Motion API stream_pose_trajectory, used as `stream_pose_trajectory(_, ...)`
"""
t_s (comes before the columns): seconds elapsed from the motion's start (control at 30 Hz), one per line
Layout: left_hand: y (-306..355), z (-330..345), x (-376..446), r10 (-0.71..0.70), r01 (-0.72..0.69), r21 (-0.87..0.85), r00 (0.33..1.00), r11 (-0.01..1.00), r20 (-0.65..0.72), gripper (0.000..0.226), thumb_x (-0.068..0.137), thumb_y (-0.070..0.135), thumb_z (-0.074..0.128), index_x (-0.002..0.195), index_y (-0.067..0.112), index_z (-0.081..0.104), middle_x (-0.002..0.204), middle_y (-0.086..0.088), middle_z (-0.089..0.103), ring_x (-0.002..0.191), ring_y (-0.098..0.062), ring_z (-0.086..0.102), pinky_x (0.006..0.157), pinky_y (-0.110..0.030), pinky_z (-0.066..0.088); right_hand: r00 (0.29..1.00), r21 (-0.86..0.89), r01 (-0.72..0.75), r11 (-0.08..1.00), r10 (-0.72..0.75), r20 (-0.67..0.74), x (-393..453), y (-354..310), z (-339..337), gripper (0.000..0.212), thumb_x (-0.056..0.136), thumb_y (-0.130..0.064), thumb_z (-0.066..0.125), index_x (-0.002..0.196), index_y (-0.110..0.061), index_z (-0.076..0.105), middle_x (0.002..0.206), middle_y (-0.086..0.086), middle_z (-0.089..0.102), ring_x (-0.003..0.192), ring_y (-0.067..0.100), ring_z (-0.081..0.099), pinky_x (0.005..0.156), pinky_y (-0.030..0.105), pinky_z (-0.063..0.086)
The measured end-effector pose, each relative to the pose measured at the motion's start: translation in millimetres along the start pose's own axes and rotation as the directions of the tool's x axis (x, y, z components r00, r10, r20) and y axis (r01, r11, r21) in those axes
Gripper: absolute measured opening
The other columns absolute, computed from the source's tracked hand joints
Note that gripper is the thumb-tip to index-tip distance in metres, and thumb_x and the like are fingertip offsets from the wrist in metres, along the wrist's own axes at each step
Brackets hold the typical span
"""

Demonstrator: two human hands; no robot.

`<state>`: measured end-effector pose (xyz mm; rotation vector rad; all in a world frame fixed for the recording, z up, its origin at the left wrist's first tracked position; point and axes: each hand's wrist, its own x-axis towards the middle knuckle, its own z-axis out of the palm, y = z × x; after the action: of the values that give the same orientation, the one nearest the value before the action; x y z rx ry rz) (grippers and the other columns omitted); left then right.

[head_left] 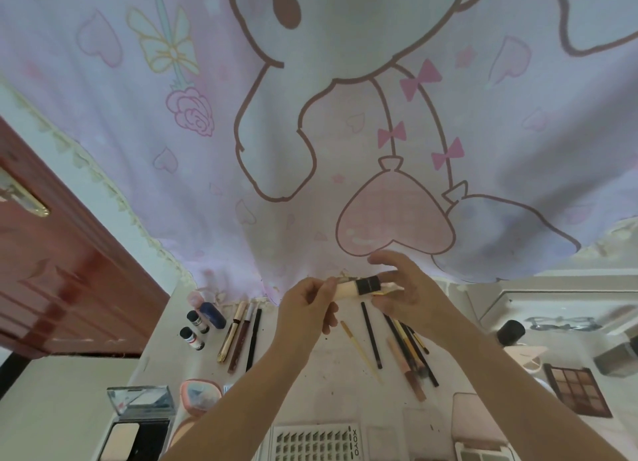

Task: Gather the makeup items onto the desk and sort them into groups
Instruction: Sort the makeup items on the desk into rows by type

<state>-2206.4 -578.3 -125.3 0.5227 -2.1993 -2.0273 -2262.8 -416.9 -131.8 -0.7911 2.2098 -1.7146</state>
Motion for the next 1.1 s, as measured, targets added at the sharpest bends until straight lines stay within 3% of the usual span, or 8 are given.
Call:
stream_pose_trajectory(0.1, 1, 0, -2, 0.021, -0.022, 0.025, 1.000, 0.999, 0.017, 0.022, 0.090, 0.017, 0.051, 0.069, 0.015, 0.058, 0.045, 0.008, 0.055, 0.036, -0.003, 0.047, 0.039, -0.015, 0.040, 0.980, 0.003, -0.198, 0.980, 0.197, 0.036, 5, -11, 4, 0.014, 0.092, -0.024, 0.046, 0.084, -0.033, 0.052, 0.071, -0.013, 0.062, 0.050, -0.004, 0.057, 0.048, 0.013, 0.044)
stream_pose_trajectory(0.17, 2, 0, -3, 0.042, -0.043, 0.045, 0.999, 0.998, 0.021, 0.021, 0.090, 0.016, 0.052, 0.069, 0.017, 0.058, 0.046, 0.008, 0.056, 0.036, -0.002, 0.047, 0.038, -0.015, 0.039, 0.978, -0.091, -0.206, 0.974, 0.209, 0.024, 7, -9, 3, 0.031, 0.094, -0.026, 0.042, 0.065, -0.024, 0.052, 0.042, -0.011, 0.055, 0.034, -0.001, 0.045, 0.044, 0.016, 0.037)
stream_pose_trajectory(0.37, 0, -5, -1, 0.018, -0.018, 0.010, 1.000, 1.000, -0.016, 0.021, 0.090, 0.018, 0.053, 0.070, 0.013, 0.058, 0.047, 0.006, 0.055, 0.036, -0.003, 0.047, 0.038, -0.015, 0.040, 0.995, 0.039, -0.089, 0.995, 0.087, 0.050, 5, -1, -2, 0.039, 0.082, -0.006, 0.060, 0.099, -0.039, 0.050, 0.095, -0.015, 0.060, 0.076, -0.007, 0.061, 0.064, 0.011, 0.050)
stream_pose_trajectory(0.47, -2, -4, -2, 0.017, -0.017, 0.006, 1.000, 1.000, 0.003, 0.021, 0.089, 0.017, 0.053, 0.070, 0.012, 0.058, 0.049, 0.006, 0.055, 0.036, -0.003, 0.047, 0.038, -0.015, 0.040, 0.972, 0.028, -0.225, 0.974, 0.223, 0.073, 9, -1, 4, 0.011, 0.091, -0.026, 0.046, 0.086, -0.030, 0.055, 0.067, -0.010, 0.065, 0.050, -0.001, 0.058, 0.048, 0.012, 0.045)
stream_pose_trajectory(0.53, -3, -4, -2, 0.019, -0.019, 0.014, 1.000, 1.000, 0.007, 0.021, 0.089, 0.018, 0.053, 0.070, 0.013, 0.058, 0.050, 0.005, 0.055, 0.036, -0.002, 0.047, 0.038, -0.014, 0.040, 0.970, -0.038, -0.231, 0.972, 0.233, 0.066, 10, -1, 6, 0.020, 0.092, -0.025, 0.045, 0.076, -0.023, 0.057, 0.051, -0.010, 0.062, 0.042, -0.001, 0.052, 0.045, 0.013, 0.043)
stream_pose_trajectory(0.7, -9, -10, 1, -0.017, 0.017, -0.003, 1.000, 1.000, -0.022, 0.020, 0.089, 0.017, 0.053, 0.070, 0.013, 0.058, 0.044, 0.007, 0.056, 0.035, -0.002, 0.047, 0.038, -0.015, 0.040, 0.987, 0.120, -0.152, 0.981, 0.143, 0.078, 10, 7, 6, 0.039, 0.081, 0.005, 0.057, 0.097, -0.031, 0.055, 0.092, -0.011, 0.063, 0.078, 0.002, 0.063, 0.066, 0.018, 0.054)
stream_pose_trajectory(0.9, -26, -17, -2, -0.045, 0.045, -0.006, 0.999, 0.999, -0.009, 0.022, 0.090, 0.014, 0.053, 0.068, 0.014, 0.057, 0.044, 0.007, 0.056, 0.036, -0.002, 0.047, 0.038, -0.014, 0.039, 0.955, 0.024, -0.271, 0.962, 0.266, 0.132, 18, 11, 23, 0.012, 0.091, -0.012, 0.050, 0.087, -0.014, 0.062, 0.055, -0.010, 0.061, 0.045, 0.000, 0.053, 0.048, 0.013, 0.045)
stream_pose_trajectory(1.1, -43, -47, 4, -0.159, 0.149, 0.083, 0.978, 0.985, 0.135, 0.014, 0.087, 0.016, 0.058, 0.074, 0.017, 0.059, 0.058, 0.006, 0.061, 0.042, 0.001, 0.053, 0.045, -0.012, 0.043, 0.962, 0.009, -0.221, 0.975, 0.217, 0.167, 25, 11, 39, 0.032, 0.079, 0.009, 0.058, 0.080, -0.023, 0.059, 0.086, 0.002, 0.063, 0.079, 0.016, 0.060, 0.073, 0.023, 0.050)
